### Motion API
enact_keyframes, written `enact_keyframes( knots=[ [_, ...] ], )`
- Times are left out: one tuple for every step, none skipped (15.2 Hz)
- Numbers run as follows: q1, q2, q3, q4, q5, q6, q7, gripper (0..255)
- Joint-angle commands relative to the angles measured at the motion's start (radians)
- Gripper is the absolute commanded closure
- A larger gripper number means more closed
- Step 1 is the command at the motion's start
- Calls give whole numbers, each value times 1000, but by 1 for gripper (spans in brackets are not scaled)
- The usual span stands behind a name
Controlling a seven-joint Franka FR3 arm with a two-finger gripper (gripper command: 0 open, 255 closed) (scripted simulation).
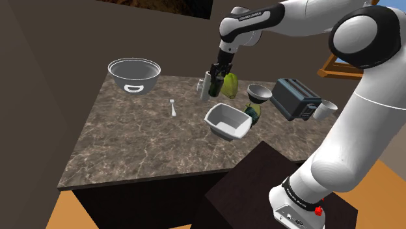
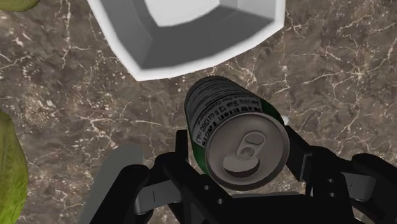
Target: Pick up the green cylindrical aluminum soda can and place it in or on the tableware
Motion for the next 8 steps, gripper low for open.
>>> enact_keyframes(
  knots=[
    [-1,-85,-6,-94,-14,10,-4,255],
    [-2,-124,-9,-137,-21,15,-7,255],
    [-4,-163,-12,-180,-29,19,-9,255],
    [-7,-201,-15,-221,-37,21,-10,255],
    [-10,-240,-18,-260,-45,23,-12,255],
    [-13,-279,-20,-299,-53,23,-14,255],
    [-18,-318,-23,-336,-62,21,-15,255],
    [-22,-358,-25,-372,-71,19,-17,255]
  ],
)
